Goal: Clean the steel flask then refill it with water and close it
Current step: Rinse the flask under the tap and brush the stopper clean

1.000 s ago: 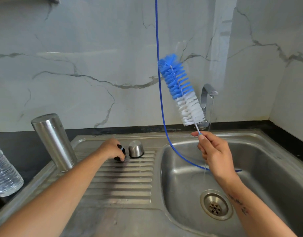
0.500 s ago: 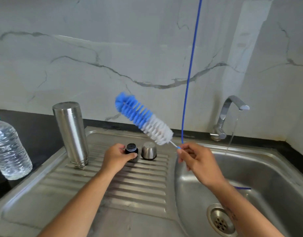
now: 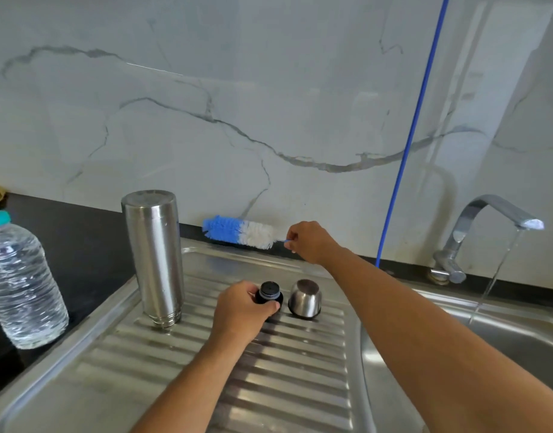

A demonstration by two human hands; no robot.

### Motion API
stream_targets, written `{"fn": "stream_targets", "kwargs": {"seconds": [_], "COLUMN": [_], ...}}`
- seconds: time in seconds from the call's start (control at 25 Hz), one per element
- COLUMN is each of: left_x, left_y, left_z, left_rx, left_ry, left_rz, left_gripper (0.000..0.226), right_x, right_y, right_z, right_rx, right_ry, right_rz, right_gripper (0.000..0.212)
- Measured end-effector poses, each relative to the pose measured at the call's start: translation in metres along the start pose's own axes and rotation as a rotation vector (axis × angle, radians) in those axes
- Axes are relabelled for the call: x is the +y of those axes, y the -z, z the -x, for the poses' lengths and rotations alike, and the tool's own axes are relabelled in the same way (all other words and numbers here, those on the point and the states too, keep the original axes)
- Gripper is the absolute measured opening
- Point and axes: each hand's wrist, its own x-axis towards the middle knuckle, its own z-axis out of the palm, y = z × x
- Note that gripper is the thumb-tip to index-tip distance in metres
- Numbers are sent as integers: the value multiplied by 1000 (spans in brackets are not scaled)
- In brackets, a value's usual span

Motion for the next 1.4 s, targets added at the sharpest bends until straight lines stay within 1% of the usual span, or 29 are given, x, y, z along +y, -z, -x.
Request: {"fn": "stream_targets", "kwargs": {"seconds": [0.16, 0.24, 0.32, 0.52, 0.68, 0.76, 0.84, 0.88, 0.96, 1.0, 1.08, 1.16, 1.2, 1.28, 1.36, 1.4], "left_x": [3, 3, 2, 1, -1, -1, 1, 4, 10, 15, 24, 33, 36, 40, 41, 42], "left_y": [1, 0, -1, -3, -2, -2, 0, 2, 7, 8, 8, 7, 6, 5, 5, 6], "left_z": [-2, 0, 0, -1, -1, -3, -5, -5, -4, -1, 8, 18, 22, 27, 30, 30], "left_rx": [-1, -7, -1, 21, 15, 18, 31, 49, 103, 121, 121, 109, 108, 112, 114, 118], "left_ry": [6, 23, 27, 23, 25, 21, 2, -18, -71, -101, -161, -226, -254, -299, -313, -310], "left_rz": [25, 28, 29, 17, 17, 32, 33, 28, 46, 68, 128, 160, 165, 174, 186, 192], "left_gripper": [33, 35, 37, 41, 44, 51, 62, 65, 64, 61, 51, 41, 39, 36, 33, 32], "right_x": [13, 19, 23, 24, 22, 14, 0, -7, -18, -20, -15, 1, 11, 31, 55, 67], "right_y": [-14, -17, -19, -22, -22, -12, 4, 13, 29, 36, 49, 56, 57, 56, 51, 47], "right_z": [-23, -25, -25, -22, -20, -15, -3, 10, 43, 64, 111, 154, 170, 192, 193, 189], "right_rx": [-13, -33, -42, -14, -27, 29, 161, 250, 423, 484, 576, 651, 697, 761, 732, 682], "right_ry": [-81, -116, -136, -135, -136, -102, -53, -28, 28, 45, 37, -20, -64, -217, -447, -558], "right_rz": [247, 327, 354, 385, 386, 325, 138, 13, -210, -292, -434, -530, -539, -508, -447, -377], "right_gripper": [27, 29, 30, 24, 28, 35, 38, 34, 23, 19, 23, 31, 34, 38, 33, 29]}}
